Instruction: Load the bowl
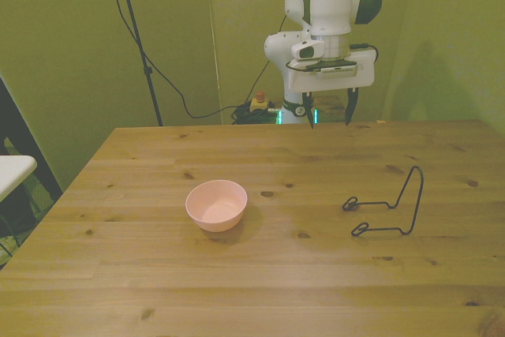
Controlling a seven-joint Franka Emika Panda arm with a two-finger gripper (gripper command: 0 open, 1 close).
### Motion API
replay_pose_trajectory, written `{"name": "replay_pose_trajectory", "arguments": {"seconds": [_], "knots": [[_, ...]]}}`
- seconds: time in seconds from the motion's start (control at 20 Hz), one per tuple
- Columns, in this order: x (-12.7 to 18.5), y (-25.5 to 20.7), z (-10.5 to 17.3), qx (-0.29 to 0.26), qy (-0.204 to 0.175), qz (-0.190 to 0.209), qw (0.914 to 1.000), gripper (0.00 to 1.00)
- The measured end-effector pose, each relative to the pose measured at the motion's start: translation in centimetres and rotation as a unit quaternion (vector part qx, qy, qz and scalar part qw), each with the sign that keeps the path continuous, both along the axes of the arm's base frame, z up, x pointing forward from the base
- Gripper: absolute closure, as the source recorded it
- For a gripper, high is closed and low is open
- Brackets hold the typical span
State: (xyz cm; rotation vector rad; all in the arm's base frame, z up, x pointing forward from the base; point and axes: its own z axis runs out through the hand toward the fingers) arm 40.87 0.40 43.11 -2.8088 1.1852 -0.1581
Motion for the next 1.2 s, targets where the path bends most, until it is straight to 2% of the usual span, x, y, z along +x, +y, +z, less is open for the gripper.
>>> {"name": "replay_pose_trajectory", "arguments": {"seconds": [0.15,0.25,0.45,0.8,1.0,1.2], "knots": [[0.1,-0.1,0.0,0.000,-0.001,0.002,1.0000,0.00],[0.4,-1.0,0.6,-0.009,-0.016,-0.002,0.9998,0.00],[2.0,-6.0,2.5,-0.027,-0.046,-0.031,0.9981,0.00],[8.9,-15.1,3.2,-0.055,-0.081,-0.049,0.9940,0.00],[12.5,-17.4,2.5,-0.061,-0.080,-0.058,0.9932,0.00],[15.4,-18.3,0.3,-0.064,-0.070,-0.060,0.9937,0.00]]}}
